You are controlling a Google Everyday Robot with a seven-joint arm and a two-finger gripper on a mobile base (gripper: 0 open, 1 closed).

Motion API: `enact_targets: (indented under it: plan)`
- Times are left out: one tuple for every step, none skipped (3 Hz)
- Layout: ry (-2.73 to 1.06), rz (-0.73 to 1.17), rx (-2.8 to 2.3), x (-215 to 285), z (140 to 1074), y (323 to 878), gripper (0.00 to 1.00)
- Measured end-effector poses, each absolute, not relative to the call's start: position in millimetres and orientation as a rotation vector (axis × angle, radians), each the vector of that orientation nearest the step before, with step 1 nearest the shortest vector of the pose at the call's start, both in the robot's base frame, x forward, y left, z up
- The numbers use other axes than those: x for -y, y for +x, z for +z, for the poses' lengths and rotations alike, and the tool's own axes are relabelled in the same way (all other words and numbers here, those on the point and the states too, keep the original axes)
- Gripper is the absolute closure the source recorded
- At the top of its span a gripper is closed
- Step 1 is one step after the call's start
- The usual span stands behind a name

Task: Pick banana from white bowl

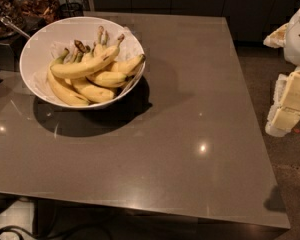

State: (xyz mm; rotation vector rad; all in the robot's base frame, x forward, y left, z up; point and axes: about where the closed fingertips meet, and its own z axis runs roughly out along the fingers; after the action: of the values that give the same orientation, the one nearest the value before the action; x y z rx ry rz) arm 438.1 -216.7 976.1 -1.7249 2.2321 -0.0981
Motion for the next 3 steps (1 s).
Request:
enact_targets:
  plan:
    - [-1.739, -0.121, -2.215, 212, 983, 436, 0.0]
    - [-1.784, -0.132, -2.221, 193, 999, 437, 0.0]
    - [-1.857, -0.123, -2.201, 160, 1010, 450, 0.0]
